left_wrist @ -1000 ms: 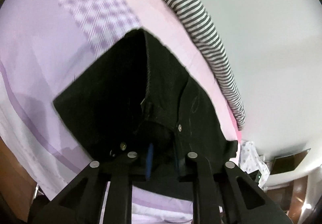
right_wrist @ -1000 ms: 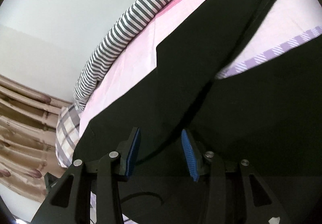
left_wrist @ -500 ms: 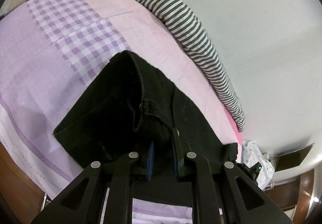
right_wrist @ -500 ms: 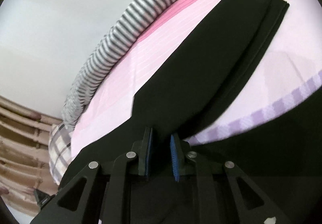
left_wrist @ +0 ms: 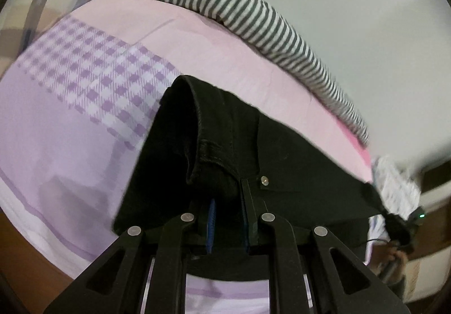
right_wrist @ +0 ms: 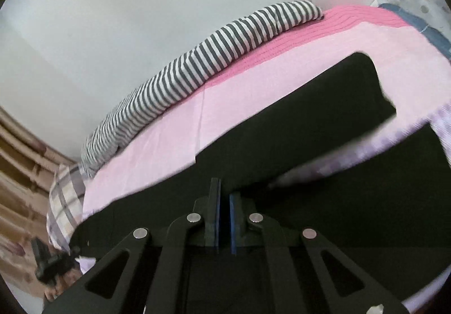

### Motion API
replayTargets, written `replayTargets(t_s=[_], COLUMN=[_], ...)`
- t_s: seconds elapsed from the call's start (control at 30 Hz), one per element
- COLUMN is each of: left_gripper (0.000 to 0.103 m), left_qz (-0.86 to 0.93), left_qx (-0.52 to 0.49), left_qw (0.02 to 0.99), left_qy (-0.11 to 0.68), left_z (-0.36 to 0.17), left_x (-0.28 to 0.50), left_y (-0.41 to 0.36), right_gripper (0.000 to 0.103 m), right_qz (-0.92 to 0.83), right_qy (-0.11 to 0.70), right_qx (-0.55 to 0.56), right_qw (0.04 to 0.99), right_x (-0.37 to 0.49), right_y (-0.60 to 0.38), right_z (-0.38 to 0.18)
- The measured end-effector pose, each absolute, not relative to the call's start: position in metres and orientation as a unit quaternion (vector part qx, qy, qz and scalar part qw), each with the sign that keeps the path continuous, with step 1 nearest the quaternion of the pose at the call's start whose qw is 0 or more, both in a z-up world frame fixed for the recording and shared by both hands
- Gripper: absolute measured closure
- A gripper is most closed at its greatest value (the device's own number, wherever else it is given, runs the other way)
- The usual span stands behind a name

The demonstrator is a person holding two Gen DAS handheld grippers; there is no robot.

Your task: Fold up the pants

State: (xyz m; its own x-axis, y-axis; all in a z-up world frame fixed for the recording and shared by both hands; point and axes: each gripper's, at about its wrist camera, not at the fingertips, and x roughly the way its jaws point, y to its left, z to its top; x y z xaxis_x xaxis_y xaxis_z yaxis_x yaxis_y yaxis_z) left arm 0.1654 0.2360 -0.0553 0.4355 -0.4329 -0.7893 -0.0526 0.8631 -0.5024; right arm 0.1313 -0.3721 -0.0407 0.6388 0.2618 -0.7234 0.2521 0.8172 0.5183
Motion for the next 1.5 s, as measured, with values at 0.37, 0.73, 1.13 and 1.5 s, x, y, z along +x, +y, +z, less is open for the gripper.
replayTargets(t_s=[0.37, 0.73, 1.13, 1.5], left_gripper=[0.088, 0.078, 0.062, 0.061], left_qz=[-0.122, -0.095, -0.114, -0.347], left_qx=[-0.149, -0.079, -0.035, 0.076], left_qw=[0.797, 0.819, 0.867, 0.81], left_qy=[0.572, 0.561, 0.483, 0.468], left_z=[-0.091, -0.082, -0.021, -0.035], left_x=[0.132, 0.112, 0.066, 0.065], left_y=[0.236, 0.218, 0.192, -0.015], right_gripper=[0.099, 0.098, 0.094, 0.096], right_qz=[-0.022, -0.009, 0.013, 0.03], right_qy=[0.469, 0.491, 0.478, 0.462], right_qx=[0.314, 0.335, 0.376, 0.4], right_qw=[0.825, 0.804, 0.794, 0.791], right_x=[0.054, 0.057, 0.058, 0.063], right_y=[-0.357, -0.359, -0.37, -0.377], right_z=[-0.076, -0.105, -0.108, -0.093])
